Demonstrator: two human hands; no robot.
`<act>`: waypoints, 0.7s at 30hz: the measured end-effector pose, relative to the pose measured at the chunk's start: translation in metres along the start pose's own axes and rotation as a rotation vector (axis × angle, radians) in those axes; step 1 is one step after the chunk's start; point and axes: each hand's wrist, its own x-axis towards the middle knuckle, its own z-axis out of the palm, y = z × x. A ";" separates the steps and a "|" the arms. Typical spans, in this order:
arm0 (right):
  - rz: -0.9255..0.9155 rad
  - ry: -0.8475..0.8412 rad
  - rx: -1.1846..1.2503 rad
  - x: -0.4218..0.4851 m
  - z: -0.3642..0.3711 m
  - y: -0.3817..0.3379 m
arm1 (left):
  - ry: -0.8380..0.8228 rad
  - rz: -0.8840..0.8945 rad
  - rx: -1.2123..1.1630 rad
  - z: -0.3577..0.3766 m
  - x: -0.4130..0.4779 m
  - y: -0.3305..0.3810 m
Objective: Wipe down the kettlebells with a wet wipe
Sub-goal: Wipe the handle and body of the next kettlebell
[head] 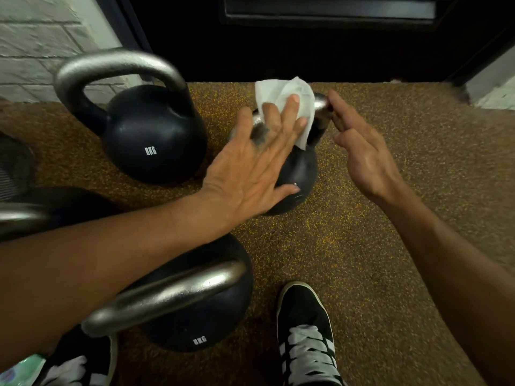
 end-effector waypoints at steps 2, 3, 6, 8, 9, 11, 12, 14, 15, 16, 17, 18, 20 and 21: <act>-0.006 -0.012 -0.002 0.001 0.000 0.000 | -0.002 -0.016 -0.045 -0.003 0.014 0.001; -0.015 -0.023 -0.002 0.001 -0.001 -0.001 | 0.003 -0.018 -0.080 -0.005 0.019 0.001; -0.028 -0.034 0.007 0.001 -0.001 0.000 | -0.004 -0.039 -0.158 -0.011 0.021 0.000; -0.021 -0.016 0.004 -0.001 -0.001 -0.001 | -0.024 -0.094 -0.231 -0.013 0.011 -0.004; -0.016 -0.009 0.002 -0.002 0.000 -0.001 | -0.041 -0.130 -0.296 -0.013 0.005 -0.007; -0.019 -0.005 -0.010 -0.003 -0.001 -0.001 | -0.056 -0.195 -0.523 -0.014 -0.001 -0.019; -0.023 -0.005 -0.020 -0.002 -0.001 -0.001 | -0.058 -0.224 -0.668 -0.013 0.000 -0.026; -0.022 -0.001 -0.039 -0.002 -0.002 -0.001 | -0.104 -0.288 -0.984 -0.004 0.007 -0.041; -0.018 -0.002 -0.038 -0.001 -0.002 -0.002 | -0.156 -0.326 -1.189 0.000 0.011 -0.049; -0.013 -0.002 -0.032 -0.001 -0.003 -0.002 | -0.220 -0.381 -1.434 0.004 0.015 -0.055; -0.008 -0.003 -0.025 -0.001 -0.003 -0.001 | -0.293 -0.442 -1.696 0.006 0.019 -0.061; -0.007 -0.004 -0.020 -0.001 -0.002 -0.001 | -0.370 -0.490 -1.903 0.009 0.022 -0.066; -0.007 0.000 -0.017 -0.002 -0.002 -0.001 | -0.493 -0.483 -2.087 0.022 0.028 -0.074; -0.008 0.002 -0.015 -0.002 -0.002 -0.002 | -0.557 -0.456 -2.149 0.028 0.030 -0.076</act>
